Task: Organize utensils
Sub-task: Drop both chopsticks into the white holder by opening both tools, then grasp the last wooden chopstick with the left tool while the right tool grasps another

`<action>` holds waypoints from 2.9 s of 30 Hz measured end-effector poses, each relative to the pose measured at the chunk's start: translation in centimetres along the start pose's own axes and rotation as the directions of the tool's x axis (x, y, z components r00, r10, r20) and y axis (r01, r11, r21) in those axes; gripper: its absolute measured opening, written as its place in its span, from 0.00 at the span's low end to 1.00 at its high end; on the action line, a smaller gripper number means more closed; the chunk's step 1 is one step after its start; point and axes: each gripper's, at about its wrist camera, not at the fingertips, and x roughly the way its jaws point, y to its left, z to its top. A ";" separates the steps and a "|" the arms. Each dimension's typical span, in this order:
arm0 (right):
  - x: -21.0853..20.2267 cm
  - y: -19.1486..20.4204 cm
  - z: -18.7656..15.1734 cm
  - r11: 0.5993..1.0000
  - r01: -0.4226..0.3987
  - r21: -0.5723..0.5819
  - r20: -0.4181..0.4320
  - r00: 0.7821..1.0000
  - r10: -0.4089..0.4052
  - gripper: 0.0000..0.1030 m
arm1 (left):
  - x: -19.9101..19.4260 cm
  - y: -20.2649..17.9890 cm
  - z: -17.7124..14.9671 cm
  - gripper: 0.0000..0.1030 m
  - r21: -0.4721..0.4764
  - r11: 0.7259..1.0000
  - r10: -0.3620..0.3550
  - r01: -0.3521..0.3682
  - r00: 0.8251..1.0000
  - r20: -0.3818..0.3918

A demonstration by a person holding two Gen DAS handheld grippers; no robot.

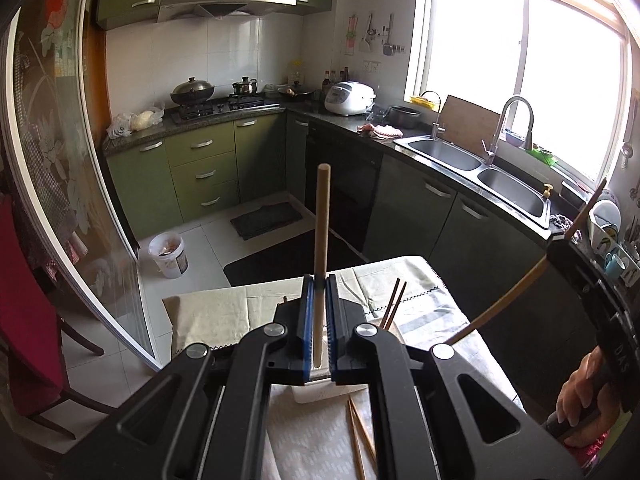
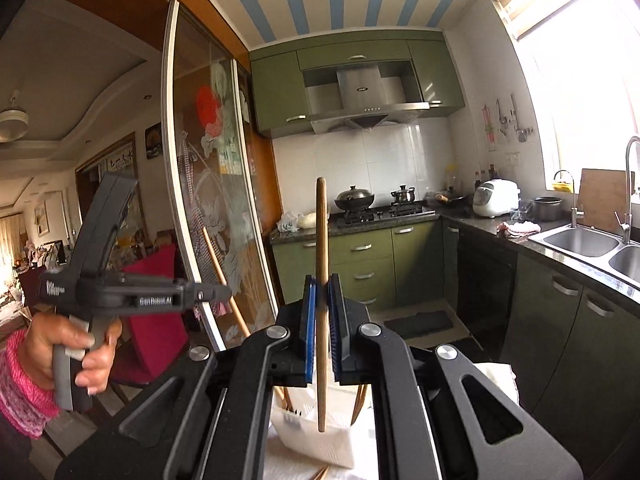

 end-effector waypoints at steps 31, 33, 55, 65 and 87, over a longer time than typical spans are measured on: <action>6.1 -1.0 -7.5 0.999 0.014 0.035 -0.206 0.979 -0.006 0.25 | 5.6 0.5 -8.3 0.18 -0.025 0.999 -0.028 0.023 0.974 -0.225; 3.9 -1.0 -8.7 0.999 0.014 0.041 -0.223 0.975 -0.005 0.26 | 5.8 -0.3 -10.1 0.26 -0.027 0.999 -0.051 0.045 0.961 -0.272; -8.7 -12.4 -21.6 0.938 0.252 0.240 -0.403 0.904 -0.140 0.26 | 18.6 -6.4 -22.7 0.12 0.023 0.999 -0.011 0.033 0.773 -0.635; -7.7 -11.1 -21.1 0.942 0.228 0.245 -0.411 0.905 -0.112 0.27 | 19.6 -6.3 -23.2 0.07 0.036 0.999 0.017 0.007 0.800 -0.600; 11.3 2.6 -29.9 0.997 0.076 -0.033 -0.734 0.675 -0.076 0.28 | 15.5 3.8 -25.1 0.06 -0.067 0.994 0.039 -0.091 0.831 -0.554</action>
